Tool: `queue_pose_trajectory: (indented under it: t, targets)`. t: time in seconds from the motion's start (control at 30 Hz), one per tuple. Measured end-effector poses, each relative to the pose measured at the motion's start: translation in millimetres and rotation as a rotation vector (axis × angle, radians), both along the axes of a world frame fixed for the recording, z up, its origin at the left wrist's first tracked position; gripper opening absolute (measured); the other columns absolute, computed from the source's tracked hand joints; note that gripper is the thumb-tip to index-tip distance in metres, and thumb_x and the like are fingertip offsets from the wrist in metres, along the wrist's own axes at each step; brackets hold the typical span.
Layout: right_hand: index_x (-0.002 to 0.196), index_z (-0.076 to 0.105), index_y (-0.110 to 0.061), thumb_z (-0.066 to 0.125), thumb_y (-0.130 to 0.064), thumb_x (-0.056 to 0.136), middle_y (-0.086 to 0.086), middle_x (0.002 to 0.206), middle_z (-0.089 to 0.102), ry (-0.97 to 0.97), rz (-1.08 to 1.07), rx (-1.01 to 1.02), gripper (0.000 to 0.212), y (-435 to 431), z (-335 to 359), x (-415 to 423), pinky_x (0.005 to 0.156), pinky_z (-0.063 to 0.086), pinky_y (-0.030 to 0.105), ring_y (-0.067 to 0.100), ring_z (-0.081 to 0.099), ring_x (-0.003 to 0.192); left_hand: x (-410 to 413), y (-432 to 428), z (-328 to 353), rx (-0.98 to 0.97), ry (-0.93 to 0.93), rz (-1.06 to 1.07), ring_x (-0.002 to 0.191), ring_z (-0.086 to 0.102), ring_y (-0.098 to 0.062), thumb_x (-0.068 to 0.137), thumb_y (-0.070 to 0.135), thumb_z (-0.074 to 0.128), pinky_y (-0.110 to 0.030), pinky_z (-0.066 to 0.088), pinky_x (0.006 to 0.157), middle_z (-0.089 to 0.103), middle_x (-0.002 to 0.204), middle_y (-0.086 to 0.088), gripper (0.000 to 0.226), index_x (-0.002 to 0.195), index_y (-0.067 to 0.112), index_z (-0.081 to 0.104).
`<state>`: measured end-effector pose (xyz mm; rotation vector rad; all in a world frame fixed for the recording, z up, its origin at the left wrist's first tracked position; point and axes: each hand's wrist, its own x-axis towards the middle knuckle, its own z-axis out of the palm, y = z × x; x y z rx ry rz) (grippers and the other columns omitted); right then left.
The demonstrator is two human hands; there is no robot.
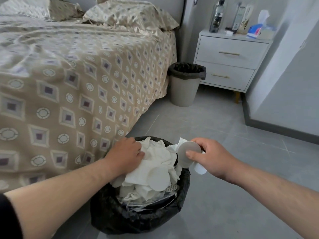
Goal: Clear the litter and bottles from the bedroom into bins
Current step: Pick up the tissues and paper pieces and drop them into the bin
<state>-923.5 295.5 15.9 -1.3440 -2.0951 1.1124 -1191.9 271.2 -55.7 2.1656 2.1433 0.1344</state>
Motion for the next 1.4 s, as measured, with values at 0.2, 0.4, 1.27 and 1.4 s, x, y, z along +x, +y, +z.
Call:
queue_pose_trajectory:
  t: [0.2, 0.4, 1.27, 1.4]
  targets:
    - [0.087, 0.065, -0.016, 0.058, -0.013, 0.083, 0.007, 0.079, 0.066, -0.158, -0.001, 0.029, 0.009, 8.1, -13.5, -16.0, 0.062, 0.049, 0.033, 0.013, 0.053, 0.065, -1.7, 3.5, 24.0, -0.023, -0.5, 0.181, 0.082, 0.052, -0.032, 0.077, 0.04, 0.026, -0.052, 0.041, 0.082, 0.062, 0.092, -0.021, 0.051, 0.078, -0.001, 0.057]
    - [0.128, 0.05, -0.019, 0.05, -0.029, 0.093, 0.002, 0.106, 0.061, -0.355, 0.167, -0.056, 0.036, 8.4, -35.8, -42.2, 0.068, 0.044, 0.028, 0.014, 0.057, 0.075, -7.5, 0.8, 29.0, 0.009, -0.598, 0.235, 0.092, 0.054, -0.032, 0.077, 0.039, 0.024, -0.046, 0.042, 0.083, 0.064, 0.092, -0.017, 0.058, 0.089, -0.006, 0.059]
    - [0.121, 0.058, -0.03, 0.038, -0.017, 0.092, -0.001, 0.111, 0.064, -0.413, 0.272, 0.088, 0.038, 11.4, -37.3, -38.8, 0.084, 0.052, 0.032, 0.018, 0.064, 0.092, -5.2, 7.3, 26.0, 0.054, -0.51, 0.144, 0.091, 0.055, -0.036, 0.085, 0.032, 0.022, -0.052, 0.041, 0.081, 0.061, 0.092, -0.024, 0.053, 0.088, -0.007, 0.058]
    - [0.116, 0.061, -0.03, 0.045, -0.021, 0.094, -0.008, 0.102, 0.061, -0.364, 0.231, 0.153, 0.029, 17.3, -33.0, -27.7, 0.078, 0.048, 0.025, 0.012, 0.06, 0.086, 2.7, 13.7, 29.8, 0.113, -0.513, 0.12, 0.077, 0.049, -0.036, 0.082, 0.035, 0.023, -0.056, 0.04, 0.075, 0.056, 0.082, -0.025, 0.049, 0.074, -0.006, 0.048]
